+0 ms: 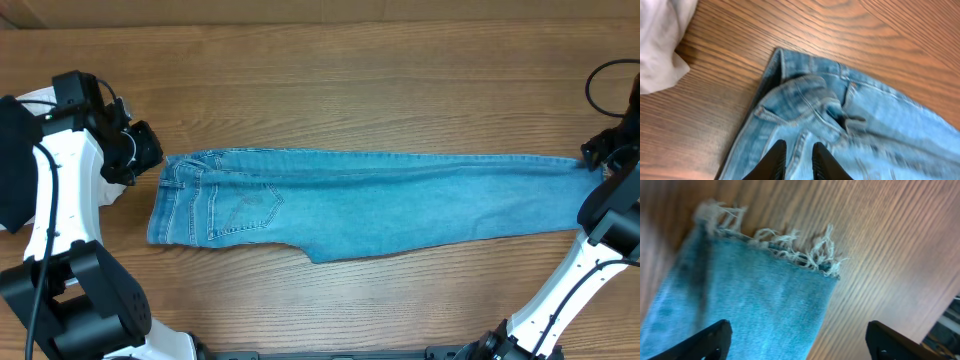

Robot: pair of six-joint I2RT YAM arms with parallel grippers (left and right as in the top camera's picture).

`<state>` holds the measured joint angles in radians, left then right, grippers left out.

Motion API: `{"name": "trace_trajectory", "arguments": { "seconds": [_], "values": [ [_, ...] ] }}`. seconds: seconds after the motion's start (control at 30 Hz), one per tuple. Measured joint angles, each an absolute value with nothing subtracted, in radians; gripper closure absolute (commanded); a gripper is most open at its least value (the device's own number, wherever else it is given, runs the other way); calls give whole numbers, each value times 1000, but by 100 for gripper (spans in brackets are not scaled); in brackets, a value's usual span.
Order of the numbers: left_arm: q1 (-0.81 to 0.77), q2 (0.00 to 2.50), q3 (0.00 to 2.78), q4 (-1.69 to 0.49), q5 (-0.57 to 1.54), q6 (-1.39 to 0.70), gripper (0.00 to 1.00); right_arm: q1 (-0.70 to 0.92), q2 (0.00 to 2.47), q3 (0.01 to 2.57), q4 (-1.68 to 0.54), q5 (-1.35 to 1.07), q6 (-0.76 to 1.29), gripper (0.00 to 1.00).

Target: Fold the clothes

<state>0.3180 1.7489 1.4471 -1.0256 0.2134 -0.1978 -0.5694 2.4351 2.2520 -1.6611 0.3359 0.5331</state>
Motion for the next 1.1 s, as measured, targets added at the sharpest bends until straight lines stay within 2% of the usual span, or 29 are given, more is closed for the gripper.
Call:
{"name": "trace_trajectory", "arguments": {
  "seconds": [0.13, 0.23, 0.4, 0.47, 0.57, 0.77, 0.9, 1.1],
  "values": [
    [285, 1719, 1461, -1093, 233, -143, 83, -567, 2405, 2267, -1638, 255, 474, 26],
    [220, 1709, 1462, -1117, 234, -106, 85, -550, 2346, 2269, -1617, 141, 388, 37],
    [69, 1709, 1459, -1119, 220, -68, 89, -438, 2201, 2284, -1641, -32, 238, 72],
    [3, 1709, 1445, -1119, 197, -64, 88, -366, 2158, 2295, -1659, -81, 199, 76],
    [-98, 1709, 1399, -1108, 168, -52, 88, -251, 2130, 2304, -1689, -126, 164, 80],
    [-234, 1709, 1278, -1009, 142, -48, 87, -6, 2133, 2284, -1694, -158, 118, 79],
    [-256, 1709, 1206, -876, 105, -57, 87, 147, 2133, 2276, -1694, -159, 99, 79],
    [-234, 1754, 1182, -670, 51, -104, 87, 287, 2133, 2269, -1695, -157, 92, 79]
  ]
}}
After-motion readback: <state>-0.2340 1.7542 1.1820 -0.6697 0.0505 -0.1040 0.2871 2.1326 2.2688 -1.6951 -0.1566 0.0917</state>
